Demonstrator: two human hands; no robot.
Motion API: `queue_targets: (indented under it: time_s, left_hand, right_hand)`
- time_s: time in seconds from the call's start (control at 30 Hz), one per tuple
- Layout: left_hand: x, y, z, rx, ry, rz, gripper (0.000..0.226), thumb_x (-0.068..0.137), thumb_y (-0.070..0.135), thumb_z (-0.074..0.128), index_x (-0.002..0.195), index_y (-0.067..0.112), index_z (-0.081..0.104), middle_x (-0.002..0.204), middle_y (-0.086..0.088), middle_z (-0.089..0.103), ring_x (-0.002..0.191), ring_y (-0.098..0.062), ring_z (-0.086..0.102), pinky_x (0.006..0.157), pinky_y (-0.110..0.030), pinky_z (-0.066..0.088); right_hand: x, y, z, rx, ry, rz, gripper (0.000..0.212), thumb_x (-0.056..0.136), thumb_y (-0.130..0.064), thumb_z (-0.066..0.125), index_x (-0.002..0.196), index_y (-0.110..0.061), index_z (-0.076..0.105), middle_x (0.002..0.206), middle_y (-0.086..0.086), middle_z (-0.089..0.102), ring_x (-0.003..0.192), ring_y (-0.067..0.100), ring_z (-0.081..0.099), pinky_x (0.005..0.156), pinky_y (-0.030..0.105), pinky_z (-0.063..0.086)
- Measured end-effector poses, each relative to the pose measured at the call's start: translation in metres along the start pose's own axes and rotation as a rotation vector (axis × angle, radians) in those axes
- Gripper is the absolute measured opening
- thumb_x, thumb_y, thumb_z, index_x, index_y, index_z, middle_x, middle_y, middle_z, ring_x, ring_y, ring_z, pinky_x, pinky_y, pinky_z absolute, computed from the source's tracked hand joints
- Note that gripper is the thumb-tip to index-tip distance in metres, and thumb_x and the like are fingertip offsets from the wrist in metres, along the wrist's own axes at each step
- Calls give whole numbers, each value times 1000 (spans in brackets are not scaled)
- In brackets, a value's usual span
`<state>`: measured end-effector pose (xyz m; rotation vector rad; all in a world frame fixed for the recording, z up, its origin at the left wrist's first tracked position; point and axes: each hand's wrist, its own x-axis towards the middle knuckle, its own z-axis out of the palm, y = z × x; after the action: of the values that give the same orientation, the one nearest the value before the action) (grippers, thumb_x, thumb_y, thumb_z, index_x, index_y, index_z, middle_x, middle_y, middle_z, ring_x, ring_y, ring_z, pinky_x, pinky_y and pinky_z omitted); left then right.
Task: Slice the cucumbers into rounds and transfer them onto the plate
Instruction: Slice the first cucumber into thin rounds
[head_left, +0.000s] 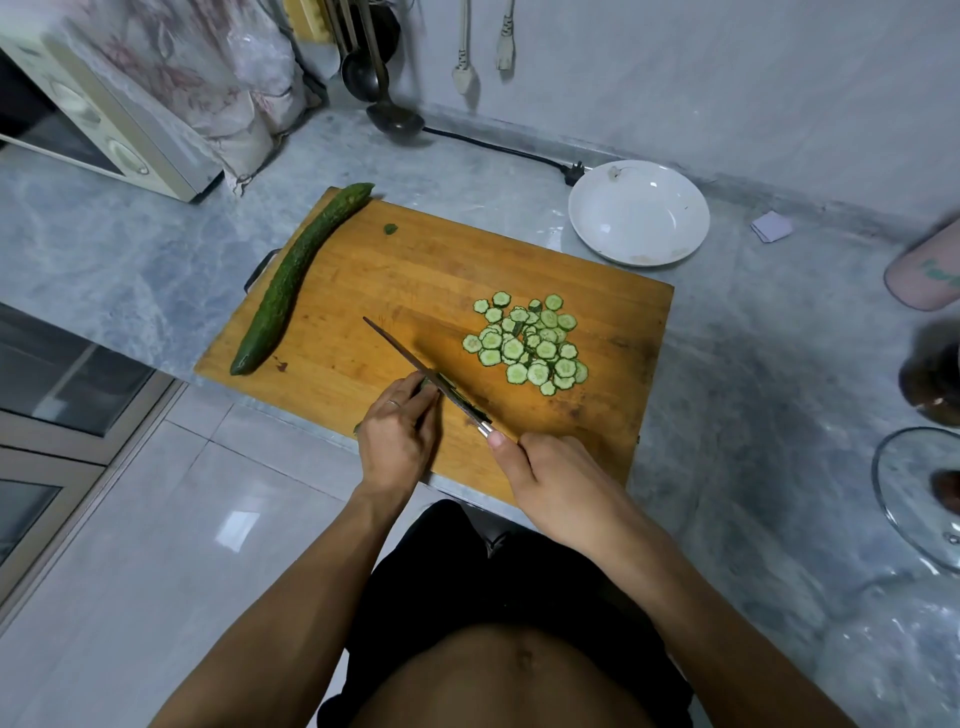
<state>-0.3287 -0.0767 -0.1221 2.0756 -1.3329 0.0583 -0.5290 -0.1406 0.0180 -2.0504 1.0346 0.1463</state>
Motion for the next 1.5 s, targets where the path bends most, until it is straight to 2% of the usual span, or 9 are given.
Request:
queue_targets:
  time_s: [0.17,0.37,0.63,0.73,0.93,1.07,1.17,1.3,1.5]
  left_hand:
    - [0,-5,3,0,-5,5,31,95,26,50,103,11,76,117,-4,70,106,-22,66,76,-35,57]
    - [1,-4,2,-19,-6,0,30,95,25,51,106,13,76,119,-3,70,106,-22,66,78,-34,58]
    - [1,-5,5,-32,9,-2,24,94,19,58,107,11,76,117,-4,71,106,-23,66,77,-38,58]
    - [1,-5,7,-24,6,-2,26,94,19,54,106,12,76,118,-4,70,106,-22,66,75,-36,57]
    - [-1,-6,7,-21,-2,-8,23,89,9,61,107,10,76,120,-6,69,107,-24,66,78,-36,57]
    - [-1,-2,1,-32,-17,-14,26,86,2,66,110,9,74,123,-7,68,111,-23,64,85,-32,55]
    - [-2,1,-3,-66,-22,-41,29,86,2,68,113,10,73,124,-7,67,110,-22,65,88,-31,54]
    - [0,1,-8,-99,-2,-70,25,90,15,64,113,10,72,121,-6,68,103,-21,66,83,-31,56]
    - [1,0,-10,-96,-20,-69,28,89,21,61,110,7,74,118,-5,68,95,-19,66,73,-31,56]
  right_hand:
    - [1,0,-2,-10,-1,-16,52,103,-54,26,66,-21,41,72,1,49,64,12,48,49,29,30]
    - [6,1,-1,11,-2,-24,53,103,-54,27,67,-19,43,71,2,50,65,13,50,49,29,32]
    - [19,1,-5,36,-108,24,56,102,-59,21,67,-21,43,75,2,47,67,14,47,59,33,33]
    - [28,-3,-1,59,-130,49,55,101,-61,21,68,-22,42,80,4,48,73,18,50,58,32,32]
    - [45,-2,16,66,-87,40,54,102,-58,22,69,-21,43,87,10,55,88,30,53,72,38,44]
    - [43,3,26,55,-36,11,51,102,-57,23,74,-20,45,87,11,55,83,29,50,68,35,38]
    - [46,5,19,68,-17,0,54,103,-55,25,75,-16,51,80,10,60,80,31,57,64,34,39]
    - [50,10,2,81,-10,-2,56,104,-51,27,63,-20,48,64,4,55,59,20,53,55,34,39]
    - [43,16,-15,68,-9,-9,59,104,-53,27,60,-15,39,56,2,40,49,17,39,50,32,29]
